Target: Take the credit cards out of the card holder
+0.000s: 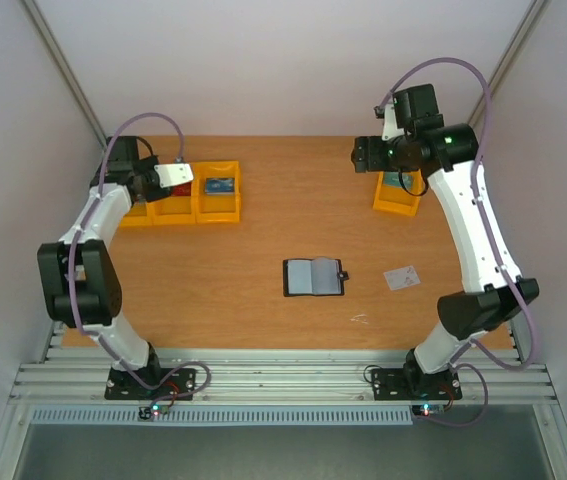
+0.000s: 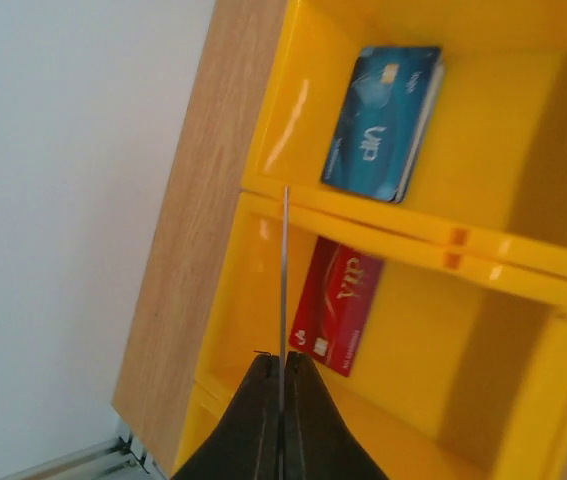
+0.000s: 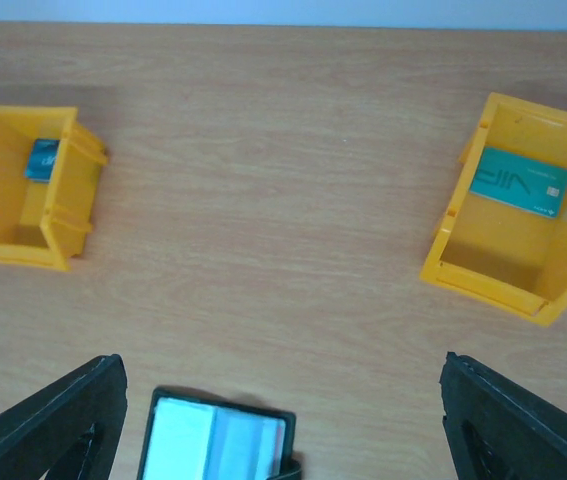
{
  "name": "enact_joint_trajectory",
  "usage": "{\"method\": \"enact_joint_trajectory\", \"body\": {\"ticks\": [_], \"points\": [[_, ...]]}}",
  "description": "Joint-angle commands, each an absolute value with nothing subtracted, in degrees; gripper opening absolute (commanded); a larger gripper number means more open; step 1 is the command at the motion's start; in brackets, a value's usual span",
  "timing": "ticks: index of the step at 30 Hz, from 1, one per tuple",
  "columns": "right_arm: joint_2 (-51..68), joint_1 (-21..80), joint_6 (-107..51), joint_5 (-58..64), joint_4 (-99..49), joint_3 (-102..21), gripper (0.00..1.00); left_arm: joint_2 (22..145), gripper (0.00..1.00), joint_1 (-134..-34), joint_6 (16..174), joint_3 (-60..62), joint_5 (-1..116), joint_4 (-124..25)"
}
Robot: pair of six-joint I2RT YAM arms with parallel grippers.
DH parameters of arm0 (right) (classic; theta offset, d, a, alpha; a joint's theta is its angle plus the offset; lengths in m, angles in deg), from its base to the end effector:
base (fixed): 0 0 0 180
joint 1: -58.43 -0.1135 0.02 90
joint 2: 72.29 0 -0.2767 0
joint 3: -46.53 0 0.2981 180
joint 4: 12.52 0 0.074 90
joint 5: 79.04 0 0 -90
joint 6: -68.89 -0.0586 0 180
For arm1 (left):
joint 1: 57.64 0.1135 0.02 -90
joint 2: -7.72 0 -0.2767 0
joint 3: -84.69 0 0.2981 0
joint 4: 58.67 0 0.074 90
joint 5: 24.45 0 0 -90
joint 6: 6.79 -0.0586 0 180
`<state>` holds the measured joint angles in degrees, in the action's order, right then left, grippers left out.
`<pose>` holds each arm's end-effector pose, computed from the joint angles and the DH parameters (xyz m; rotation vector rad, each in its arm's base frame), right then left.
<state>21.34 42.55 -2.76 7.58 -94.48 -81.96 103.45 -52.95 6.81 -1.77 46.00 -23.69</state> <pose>0.3572 0.1052 0.4630 -0.7303 2.2774 0.0503 0.4345 0.0160 0.2506 1.4857 1.7698 0.3304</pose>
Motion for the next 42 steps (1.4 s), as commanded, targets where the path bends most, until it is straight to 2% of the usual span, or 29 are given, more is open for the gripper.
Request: {"method": "enact_joint_trajectory", "body": {"ticks": [1,5,11,23,31,34,39,42], "points": [[25.39,44.98,-1.98,4.9,-92.4,-85.4,0.86,110.03,0.0,-51.3,-0.58,-7.02,42.28,-23.14],[28.68,45.55,-1.63,5.29,-92.43,-88.57,0.86,117.41,0.0,-51.06,-1.3,-13.16,44.79,-21.7],[31.87,45.78,-1.96,5.35,-92.54,-91.63,0.87,123.29,0.0,-51.79,-2.45,-15.82,50.89,-24.9],[32.64,45.77,-3.42,3.93,-92.68,-92.63,0.87,129.74,0.0,-53.42,1.63,-16.94,55.19,-33.91],[33.4,45.78,-3.05,1.9,-92.77,-93.75,0.87,130.6,0.01,-53.61,-3.6,-13.66,53.09,-38.78],[33.41,45.78,-2.88,1.13,-92.74,-93.78,0.87,130.77,0.11,-53.73,-4.29,-12.82,53.62,-40.95],[33.43,45.78,-2.67,0.6,-92.76,-94.23,0.88,130.45,0.46,-53.62,-5.2,-12.3,53.51,-41.3],[33.21,45.78,-2.36,0.67,-93.1,-94.45,0.88,129.02,0.55,-53.43,-4.79,-11.88,51.16,-41.08]]}}
